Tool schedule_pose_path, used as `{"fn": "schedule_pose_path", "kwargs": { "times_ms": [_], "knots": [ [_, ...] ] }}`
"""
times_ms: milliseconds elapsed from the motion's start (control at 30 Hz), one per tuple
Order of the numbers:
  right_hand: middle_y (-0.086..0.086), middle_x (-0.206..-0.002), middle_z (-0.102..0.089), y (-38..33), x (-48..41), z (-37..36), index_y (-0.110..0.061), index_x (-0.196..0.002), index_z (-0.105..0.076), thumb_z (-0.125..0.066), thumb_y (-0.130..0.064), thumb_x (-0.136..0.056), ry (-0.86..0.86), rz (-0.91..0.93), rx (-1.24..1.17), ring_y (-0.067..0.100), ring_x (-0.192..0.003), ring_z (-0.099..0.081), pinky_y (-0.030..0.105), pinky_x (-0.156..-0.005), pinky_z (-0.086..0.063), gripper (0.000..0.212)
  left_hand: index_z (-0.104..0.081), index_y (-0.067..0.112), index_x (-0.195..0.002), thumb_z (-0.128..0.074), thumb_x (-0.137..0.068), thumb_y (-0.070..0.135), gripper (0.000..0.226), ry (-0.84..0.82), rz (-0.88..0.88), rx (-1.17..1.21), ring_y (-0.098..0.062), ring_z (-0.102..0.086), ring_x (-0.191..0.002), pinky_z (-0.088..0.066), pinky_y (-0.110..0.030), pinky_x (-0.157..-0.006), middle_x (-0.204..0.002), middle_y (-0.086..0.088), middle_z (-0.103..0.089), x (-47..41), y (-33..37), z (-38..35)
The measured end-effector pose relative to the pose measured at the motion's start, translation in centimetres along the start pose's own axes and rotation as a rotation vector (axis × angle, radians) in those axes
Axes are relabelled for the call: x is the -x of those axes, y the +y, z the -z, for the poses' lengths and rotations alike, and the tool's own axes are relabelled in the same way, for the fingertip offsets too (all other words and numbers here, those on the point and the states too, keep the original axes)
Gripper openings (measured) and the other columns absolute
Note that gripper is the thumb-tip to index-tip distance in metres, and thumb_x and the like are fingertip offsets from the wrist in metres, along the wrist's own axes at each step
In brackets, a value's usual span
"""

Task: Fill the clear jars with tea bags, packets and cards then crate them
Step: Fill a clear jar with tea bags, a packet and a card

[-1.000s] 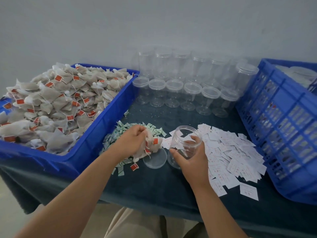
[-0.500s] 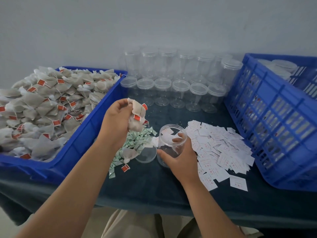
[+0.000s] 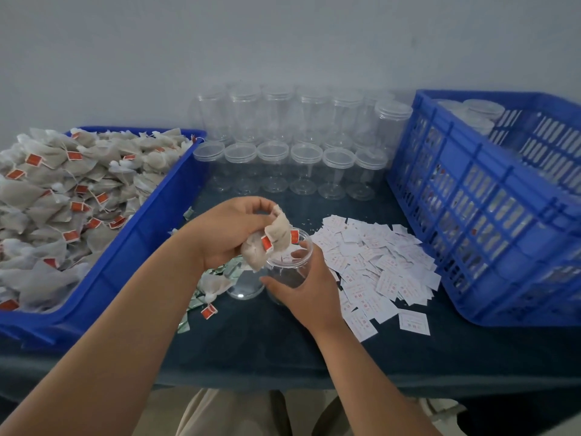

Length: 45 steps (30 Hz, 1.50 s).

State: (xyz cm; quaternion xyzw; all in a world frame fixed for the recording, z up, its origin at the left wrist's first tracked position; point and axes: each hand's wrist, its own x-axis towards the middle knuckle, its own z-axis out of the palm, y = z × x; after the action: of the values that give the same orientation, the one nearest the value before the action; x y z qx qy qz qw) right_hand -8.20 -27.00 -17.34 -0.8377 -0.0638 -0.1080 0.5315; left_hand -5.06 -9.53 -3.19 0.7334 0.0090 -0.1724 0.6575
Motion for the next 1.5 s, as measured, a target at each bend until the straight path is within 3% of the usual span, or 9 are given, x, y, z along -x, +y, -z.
{"fn": "schedule_pose_path", "kwargs": {
  "times_ms": [200, 467, 633, 767, 967, 1167, 1333, 1433, 1500],
  "knots": [
    [-0.038, -0.127, -0.059, -0.5, 0.0, 0.1, -0.045, -0.144, -0.043, -0.082, -0.081, -0.065, -0.007, 0.02, 0.024, -0.017, -0.115, -0.057, 0.002, -0.086, -0.044, 0.095, -0.074, 0.012, -0.11, -0.068, -0.099, 0.009, 0.013, -0.124, 0.105, -0.199, -0.018, -0.076, -0.086, -0.059, -0.026, -0.065, -0.104, -0.01, -0.079, -0.2, 0.4, -0.5],
    [-0.032, -0.13, -0.062, -0.5, 0.1, 0.3, -0.042, -0.144, -0.045, -0.086, -0.077, -0.065, 0.015, -0.008, 0.018, -0.008, -0.118, -0.059, 0.002, -0.086, -0.041, 0.095, -0.076, 0.023, -0.104, -0.063, -0.103, 0.011, 0.017, 0.074, 0.008, -0.374, -0.017, -0.072, -0.086, -0.058, -0.033, -0.072, -0.1, -0.003, -0.079, -0.6, 1.4, 0.1],
    [-0.027, -0.13, -0.062, -0.4, 0.1, 0.2, -0.038, -0.146, -0.045, -0.083, -0.078, -0.063, 0.017, -0.033, 0.018, 0.0, -0.116, -0.063, 0.022, -0.089, -0.053, 0.099, -0.069, 0.032, -0.103, -0.064, -0.102, 0.017, 0.015, 0.33, -0.259, -0.446, -0.017, -0.071, -0.09, -0.06, -0.037, -0.08, -0.096, 0.009, -0.076, -1.0, 0.8, 0.1],
    [-0.025, -0.135, -0.061, -0.3, 0.1, 0.2, -0.034, -0.15, -0.043, -0.082, -0.079, -0.064, 0.002, -0.028, 0.038, 0.003, -0.118, -0.061, 0.024, -0.089, -0.05, 0.104, -0.071, 0.031, -0.101, -0.07, -0.099, 0.022, 0.01, 0.342, -0.324, -0.508, -0.013, -0.073, -0.091, -0.063, -0.04, -0.084, -0.094, 0.011, -0.076, -1.0, 0.1, -0.5],
    [-0.017, -0.14, -0.063, -0.3, 0.1, 0.2, -0.03, -0.152, -0.044, -0.081, -0.082, -0.064, 0.003, -0.017, 0.055, 0.007, -0.123, -0.062, 0.039, -0.098, -0.057, 0.108, -0.07, 0.036, -0.099, -0.074, -0.093, 0.02, 0.018, 0.277, -0.329, -0.614, 0.003, -0.067, -0.086, -0.054, -0.019, -0.073, -0.092, 0.015, -0.072, -0.9, -0.9, -2.0],
    [-0.028, -0.127, -0.064, -0.6, 0.1, 0.2, -0.038, -0.148, -0.044, -0.077, -0.085, -0.061, 0.005, -0.041, 0.036, 0.0, -0.11, -0.065, 0.032, -0.091, -0.059, 0.104, -0.068, 0.033, -0.085, -0.08, -0.088, 0.029, 0.012, 0.278, -0.378, -0.659, 0.003, -0.068, -0.081, -0.05, -0.016, -0.069, -0.085, 0.025, -0.071, -0.6, -0.7, -2.7],
    [-0.059, -0.116, -0.047, -0.8, 0.1, 0.3, -0.047, -0.14, -0.042, -0.079, -0.082, -0.06, 0.043, -0.038, 0.01, -0.031, -0.104, -0.05, -0.004, -0.079, -0.039, 0.095, -0.064, 0.035, -0.089, -0.079, -0.09, 0.041, 0.016, 0.465, -0.474, -0.623, 0.006, -0.066, -0.076, -0.046, -0.008, -0.057, -0.083, 0.029, -0.07, -0.1, 0.8, -1.8],
    [-0.055, -0.119, -0.049, -0.8, 0.0, 0.4, -0.049, -0.137, -0.042, -0.08, -0.081, -0.061, 0.042, -0.04, 0.015, -0.026, -0.106, -0.052, 0.0, -0.081, -0.041, 0.091, -0.066, 0.036, -0.09, -0.081, -0.089, 0.04, 0.015, 0.391, -0.444, -0.699, 0.006, -0.068, -0.078, -0.047, -0.008, -0.058, -0.083, 0.023, -0.073, 0.3, 1.5, -1.5],
    [-0.039, -0.123, -0.06, -0.7, 0.0, 0.3, -0.043, -0.139, -0.045, -0.081, -0.08, -0.061, 0.037, -0.049, 0.007, -0.011, -0.111, -0.06, 0.013, -0.087, -0.05, 0.093, -0.071, 0.038, -0.095, -0.076, -0.092, 0.037, 0.005, 0.199, -0.329, -1.01, 0.002, -0.069, -0.088, -0.052, -0.019, -0.073, -0.094, 0.02, -0.075, 0.3, 1.5, -1.9]
  ]
}}
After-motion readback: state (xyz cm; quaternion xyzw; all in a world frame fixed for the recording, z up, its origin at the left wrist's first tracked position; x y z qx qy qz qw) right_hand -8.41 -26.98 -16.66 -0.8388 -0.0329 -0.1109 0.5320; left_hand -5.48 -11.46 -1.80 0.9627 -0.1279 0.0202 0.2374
